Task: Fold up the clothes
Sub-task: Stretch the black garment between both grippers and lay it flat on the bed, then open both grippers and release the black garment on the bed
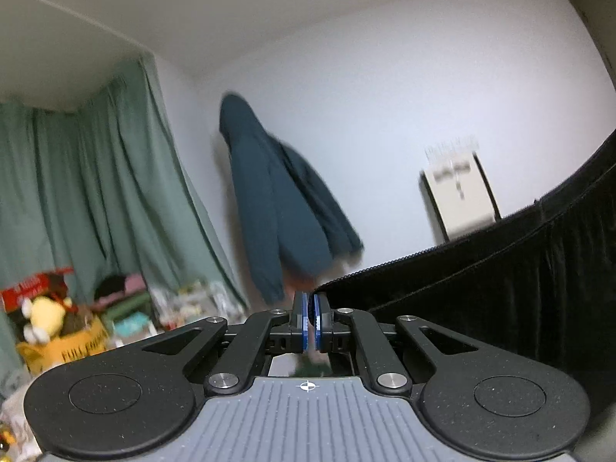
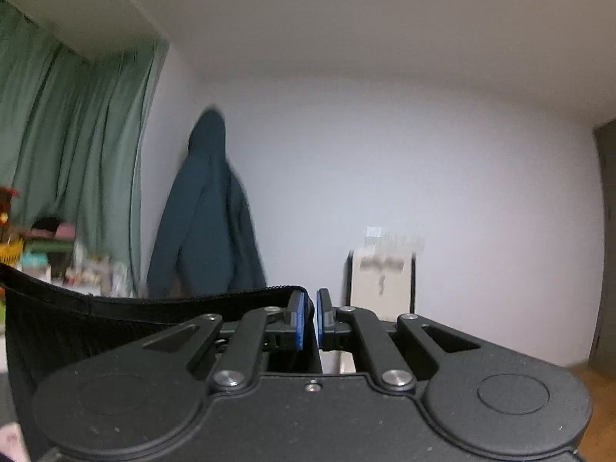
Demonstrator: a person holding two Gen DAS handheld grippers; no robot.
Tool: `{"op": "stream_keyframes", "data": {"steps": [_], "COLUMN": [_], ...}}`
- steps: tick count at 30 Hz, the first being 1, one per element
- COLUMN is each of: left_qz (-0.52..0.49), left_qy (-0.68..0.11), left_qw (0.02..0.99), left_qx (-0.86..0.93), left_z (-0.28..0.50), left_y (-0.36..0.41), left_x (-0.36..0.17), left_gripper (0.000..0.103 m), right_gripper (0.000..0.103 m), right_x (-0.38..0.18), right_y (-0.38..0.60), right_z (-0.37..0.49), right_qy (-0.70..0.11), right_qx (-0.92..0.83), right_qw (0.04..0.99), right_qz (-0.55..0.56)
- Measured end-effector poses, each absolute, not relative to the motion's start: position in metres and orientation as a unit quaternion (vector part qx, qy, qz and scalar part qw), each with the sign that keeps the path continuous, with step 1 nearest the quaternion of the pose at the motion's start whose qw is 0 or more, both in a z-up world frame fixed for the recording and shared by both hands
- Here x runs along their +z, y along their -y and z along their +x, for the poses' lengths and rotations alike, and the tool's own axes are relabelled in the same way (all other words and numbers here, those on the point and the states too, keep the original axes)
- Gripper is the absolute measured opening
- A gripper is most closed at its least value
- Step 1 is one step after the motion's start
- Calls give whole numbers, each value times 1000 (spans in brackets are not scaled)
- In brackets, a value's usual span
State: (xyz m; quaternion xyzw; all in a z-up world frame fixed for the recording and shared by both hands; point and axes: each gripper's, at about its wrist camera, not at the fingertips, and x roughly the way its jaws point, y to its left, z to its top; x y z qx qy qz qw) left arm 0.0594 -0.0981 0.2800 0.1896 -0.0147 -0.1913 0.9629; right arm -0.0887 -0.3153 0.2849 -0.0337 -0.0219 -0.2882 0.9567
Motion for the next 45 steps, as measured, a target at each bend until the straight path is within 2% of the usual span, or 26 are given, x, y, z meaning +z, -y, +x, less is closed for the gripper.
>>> {"op": "stream_keyframes", "data": {"steps": [2, 6, 13, 16, 20, 32, 38, 42, 45], "left_qz": [190, 217, 323, 353, 403, 447, 464, 461, 443], "left_qy": [26, -4, -165, -217, -252, -328, -341, -360, -374], "left_qw": [962, 951, 896, 868, 831, 768, 752, 743, 745], "left_qx": [-195, -220, -257, -273, -288, -321, -322, -326, -329], "left_z": [51, 35, 10, -6, -27, -37, -40, -46, -47], "left_y": [95, 88, 94, 94, 94, 101, 101, 92, 80], "left_x": [283, 239, 60, 10, -28, -49, -51, -45, -40], "left_gripper": [5, 5, 5, 5, 5, 5, 5, 5, 5], "right_gripper": [9, 11, 11, 11, 11, 11, 12, 17, 28], "right_x": [289, 256, 91, 35, 7, -21, -22, -18, -11], "right_y": [314, 310, 295, 283, 268, 293, 294, 290, 285], "right_z": [-100, -118, -127, -139, -151, -161, -167, -176, -184], "right_qy": [35, 2, -205, -283, -337, -427, -448, -456, -451], "right_qx": [-293, -304, -307, -301, -292, -267, -255, -237, -224], "right_qw": [955, 951, 929, 910, 893, 845, 836, 838, 845], "right_qz": [-40, -47, -13, 17, 65, 179, 189, 185, 178]}}
